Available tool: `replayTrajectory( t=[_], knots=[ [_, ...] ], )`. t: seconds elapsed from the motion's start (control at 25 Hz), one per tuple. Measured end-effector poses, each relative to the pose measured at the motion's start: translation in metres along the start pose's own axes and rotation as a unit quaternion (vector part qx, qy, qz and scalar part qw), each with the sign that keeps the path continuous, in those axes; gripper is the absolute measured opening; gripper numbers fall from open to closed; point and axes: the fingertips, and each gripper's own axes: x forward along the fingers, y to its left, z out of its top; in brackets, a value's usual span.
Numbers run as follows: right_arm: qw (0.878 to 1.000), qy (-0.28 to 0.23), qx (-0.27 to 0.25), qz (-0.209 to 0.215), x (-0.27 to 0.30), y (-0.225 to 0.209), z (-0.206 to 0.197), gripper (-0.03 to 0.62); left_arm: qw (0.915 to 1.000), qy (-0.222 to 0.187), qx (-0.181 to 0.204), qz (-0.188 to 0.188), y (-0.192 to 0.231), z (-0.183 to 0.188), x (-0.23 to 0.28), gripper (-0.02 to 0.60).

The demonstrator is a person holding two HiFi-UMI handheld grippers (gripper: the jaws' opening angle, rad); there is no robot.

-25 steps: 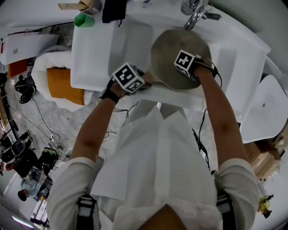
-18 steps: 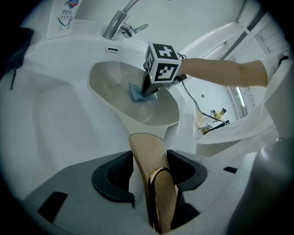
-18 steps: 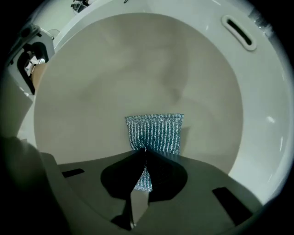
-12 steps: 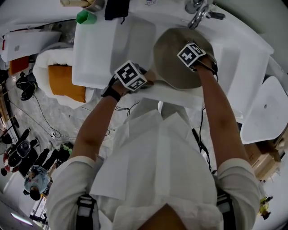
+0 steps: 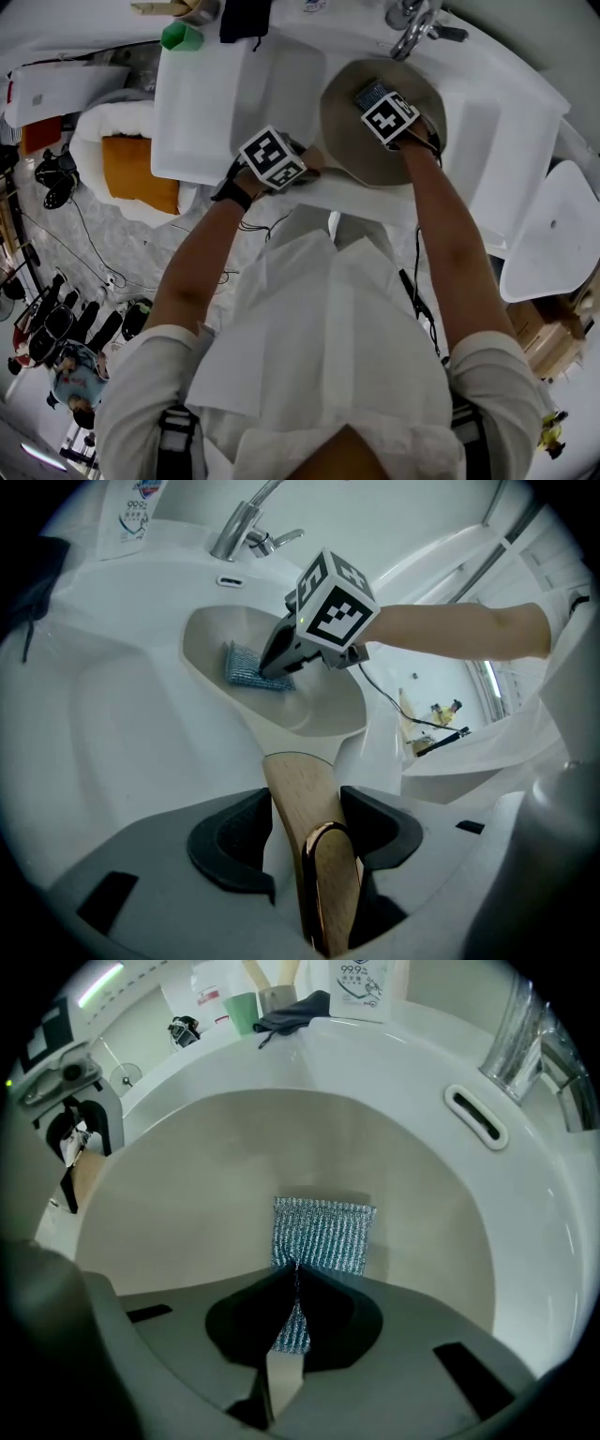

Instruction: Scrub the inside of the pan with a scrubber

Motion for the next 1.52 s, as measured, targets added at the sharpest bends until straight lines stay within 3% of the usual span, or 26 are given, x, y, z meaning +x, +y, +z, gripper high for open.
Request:
replayTrajectory(
  t=[0.16,0.36,0.52,0.68,0.84,1.0,1.2,1.36,1.52],
  knots=[
    [0.999,0.005,-0.012,0.042,-0.002,0.023,0.001,0.017,1.0000,0.000,0.000,0.000,0.000,0.000,-0.001,0.239],
    [0.991,0.072,-0.033,0.105,-0.007,0.058,-0.028,0.017,1.0000,-0.001,0.000,0.000,0.001,-0.001,0.000,0.239],
    [0.978,0.143,-0.062,0.138,-0.012,0.068,-0.063,0.017,1.0000,-0.001,0.000,0.000,0.001,-0.001,0.000,0.239],
    [0.966,0.211,-0.072,0.132,-0.016,0.051,-0.095,0.017,1.0000,-0.001,0.000,-0.001,0.001,0.000,0.000,0.239],
    [0.966,0.240,-0.064,0.073,-0.012,0.015,-0.102,0.017,1.0000,-0.001,-0.001,-0.002,0.000,0.000,0.000,0.239],
    [0.977,0.203,-0.062,-0.018,-0.003,-0.027,-0.077,0.017,1.0000,-0.001,-0.001,-0.002,0.000,0.000,0.000,0.239],
    [0.988,0.103,-0.029,-0.107,0.002,-0.066,-0.034,0.017,1.0000,-0.001,0.000,-0.003,0.001,0.001,0.001,0.239],
    [0.992,0.024,-0.029,-0.124,0.002,-0.069,0.005,0.017,1.0000,-0.001,0.000,-0.004,0.000,0.001,0.002,0.239],
    [0.994,-0.056,-0.009,-0.090,-0.001,-0.052,0.054,0.017,1.0000,-0.001,0.000,-0.005,0.001,0.001,0.002,0.239]
  ],
)
